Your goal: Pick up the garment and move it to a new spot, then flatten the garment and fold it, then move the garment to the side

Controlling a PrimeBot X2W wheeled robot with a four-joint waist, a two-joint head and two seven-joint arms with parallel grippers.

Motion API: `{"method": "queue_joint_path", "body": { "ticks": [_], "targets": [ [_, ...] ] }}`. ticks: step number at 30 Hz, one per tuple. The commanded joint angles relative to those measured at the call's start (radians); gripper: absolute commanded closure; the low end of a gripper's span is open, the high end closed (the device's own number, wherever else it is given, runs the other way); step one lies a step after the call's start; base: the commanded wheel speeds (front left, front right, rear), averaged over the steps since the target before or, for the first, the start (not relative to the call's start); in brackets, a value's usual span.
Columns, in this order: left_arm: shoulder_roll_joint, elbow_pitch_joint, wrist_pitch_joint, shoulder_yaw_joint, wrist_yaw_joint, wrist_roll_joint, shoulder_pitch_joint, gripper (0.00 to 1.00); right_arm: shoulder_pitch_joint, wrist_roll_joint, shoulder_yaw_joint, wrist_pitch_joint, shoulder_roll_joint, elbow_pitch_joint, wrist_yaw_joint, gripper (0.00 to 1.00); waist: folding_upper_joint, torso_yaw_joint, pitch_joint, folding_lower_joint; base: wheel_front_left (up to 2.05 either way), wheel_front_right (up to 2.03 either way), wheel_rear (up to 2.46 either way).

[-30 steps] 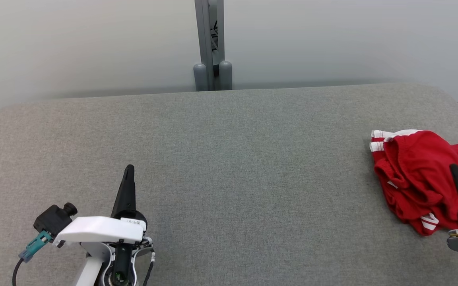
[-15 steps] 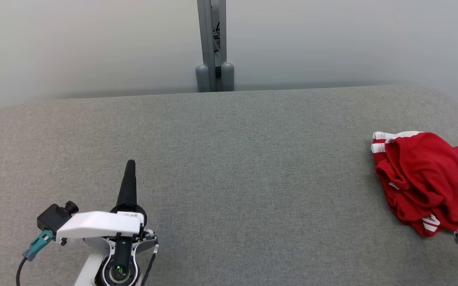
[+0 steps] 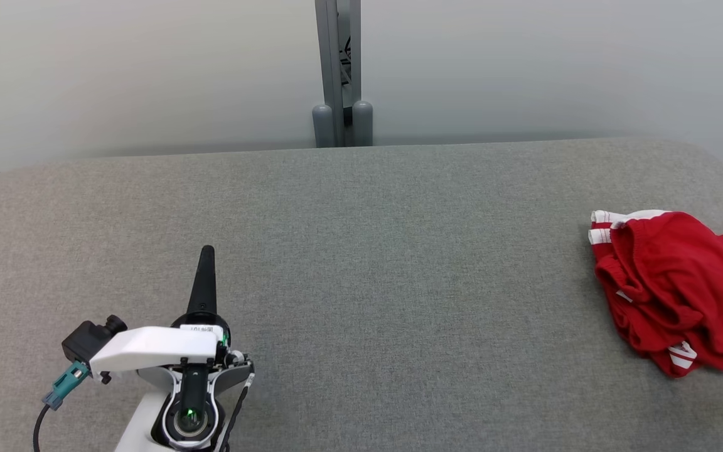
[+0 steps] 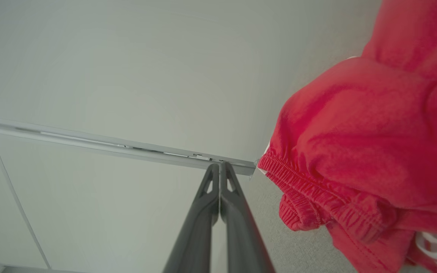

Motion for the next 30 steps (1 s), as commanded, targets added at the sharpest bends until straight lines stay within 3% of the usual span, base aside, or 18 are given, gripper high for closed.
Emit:
{"method": "queue_joint_path", "body": {
  "ticks": [1, 30],
  "targets": [
    [-0.001, 0.002, -0.003, 0.0, -0.011, -0.018, -0.021, 1.0, -0.021, 0.021, -0.006, 0.007, -0.012, 0.003, 0.002, 1.0, 0.0, 0.001, 0.0, 0.0, 0.0, 0.0, 0.0],
    [-0.019, 0.06, -0.026, -0.02, -0.053, -0.219, -0.066, 1.0, -0.063, 0.212, -0.067, 0.084, -0.028, 0.077, 0.002, 1.0, 0.0, 0.013, -0.011, 0.0, 0.0, 0.0, 0.0]
  ]
}}
